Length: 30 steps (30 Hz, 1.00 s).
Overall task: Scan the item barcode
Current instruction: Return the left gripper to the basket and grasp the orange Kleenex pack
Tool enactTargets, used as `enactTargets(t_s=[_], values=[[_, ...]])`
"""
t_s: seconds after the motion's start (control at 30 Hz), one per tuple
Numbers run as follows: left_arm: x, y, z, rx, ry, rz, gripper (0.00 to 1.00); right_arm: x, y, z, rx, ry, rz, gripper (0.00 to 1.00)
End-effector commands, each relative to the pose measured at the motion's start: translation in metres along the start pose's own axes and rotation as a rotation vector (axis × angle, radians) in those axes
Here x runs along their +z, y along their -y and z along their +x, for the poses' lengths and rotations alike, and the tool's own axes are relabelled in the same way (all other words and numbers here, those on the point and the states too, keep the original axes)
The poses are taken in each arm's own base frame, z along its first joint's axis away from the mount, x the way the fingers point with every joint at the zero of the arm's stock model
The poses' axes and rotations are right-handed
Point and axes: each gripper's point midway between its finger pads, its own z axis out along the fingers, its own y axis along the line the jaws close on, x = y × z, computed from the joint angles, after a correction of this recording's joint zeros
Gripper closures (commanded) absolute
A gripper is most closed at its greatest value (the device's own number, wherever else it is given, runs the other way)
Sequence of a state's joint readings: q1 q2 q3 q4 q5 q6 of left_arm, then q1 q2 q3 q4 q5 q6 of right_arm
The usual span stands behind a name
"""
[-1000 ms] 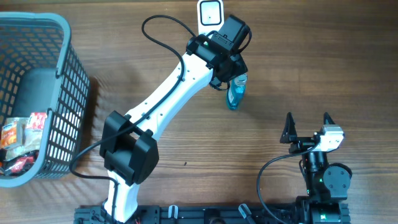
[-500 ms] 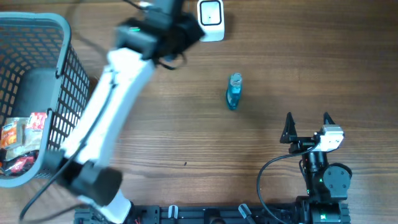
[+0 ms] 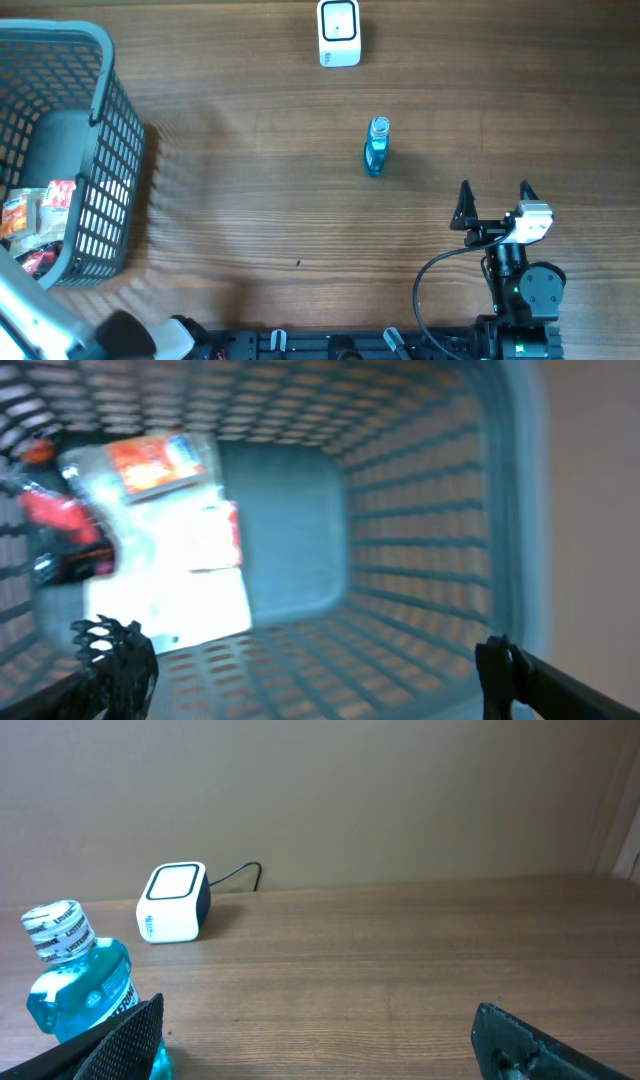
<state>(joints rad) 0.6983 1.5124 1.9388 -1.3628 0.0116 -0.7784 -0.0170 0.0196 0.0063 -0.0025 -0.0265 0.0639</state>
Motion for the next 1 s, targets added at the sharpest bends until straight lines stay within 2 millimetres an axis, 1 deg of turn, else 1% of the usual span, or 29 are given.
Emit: enactTargets(t_s=[0.0,0.03,0.07,0.1,0.23,0.37,0.43,0.5,0.63,0.67,0.8,0.83,0.87,0.9,0.93,0.97], values=[[0.043,-0.022,0.003,-0.019,-0.105,-0.142,0.07,0.0,-0.002,-0.001,0.014,0.004,-0.016,0.0],[0.055,-0.027,0.007,-0.019,-0.136,-0.176,0.19,0.0,-0.002,-0.001,0.015,0.004,-0.016,0.0],[0.068,-0.031,0.01,-0.02,-0.166,-0.215,0.28,0.0,-0.002,-0.001,0.015,0.004,-0.016,0.0],[0.08,-0.035,0.011,-0.019,-0.187,-0.248,0.29,0.0,-0.002,-0.001,0.014,0.004,-0.016,0.0],[0.12,-0.06,0.031,-0.018,-0.315,-0.401,0.3,0.0,-0.002,-0.001,0.014,0.004,-0.016,0.0],[0.153,-0.086,0.051,-0.012,-0.365,-0.469,0.27,0.0,-0.002,-0.001,0.014,0.004,-0.016,0.0],[0.166,-0.093,0.057,-0.012,-0.367,-0.471,0.25,0.0,-0.002,-0.001,0.014,0.004,-0.016,0.0],[0.184,-0.102,0.064,-0.012,-0.366,-0.47,0.23,0.0,-0.002,-0.001,0.014,0.004,-0.016,0.0],[0.213,-0.113,0.074,-0.012,-0.345,-0.447,0.24,0.0,-0.002,-0.001,0.015,0.004,-0.016,0.0],[0.223,-0.117,0.077,-0.012,-0.333,-0.433,0.24,0.0,-0.002,-0.001,0.014,0.004,-0.016,0.0],[0.242,-0.123,0.082,-0.012,-0.306,-0.405,0.24,0.0,-0.002,-0.001,0.014,0.004,-0.016,0.0],[0.245,-0.124,0.082,-0.012,-0.301,-0.399,0.26,0.0,-0.002,-0.001,0.014,0.004,-0.016,0.0],[0.247,-0.123,0.082,-0.012,-0.298,-0.393,0.33,0.0,-0.002,-0.001,0.015,0.004,-0.016,0.0],[0.247,-0.122,0.082,-0.013,-0.297,-0.389,0.5,0.0,-0.002,-0.001,0.014,0.004,-0.016,0.0],[0.247,-0.122,0.082,-0.013,-0.297,-0.389,0.71,0.0,-0.002,-0.001,0.014,0.004,-0.016,0.0],[0.247,-0.122,0.082,-0.013,-0.297,-0.389,0.79,0.0,-0.002,-0.001,0.015,0.004,-0.016,0.0]])
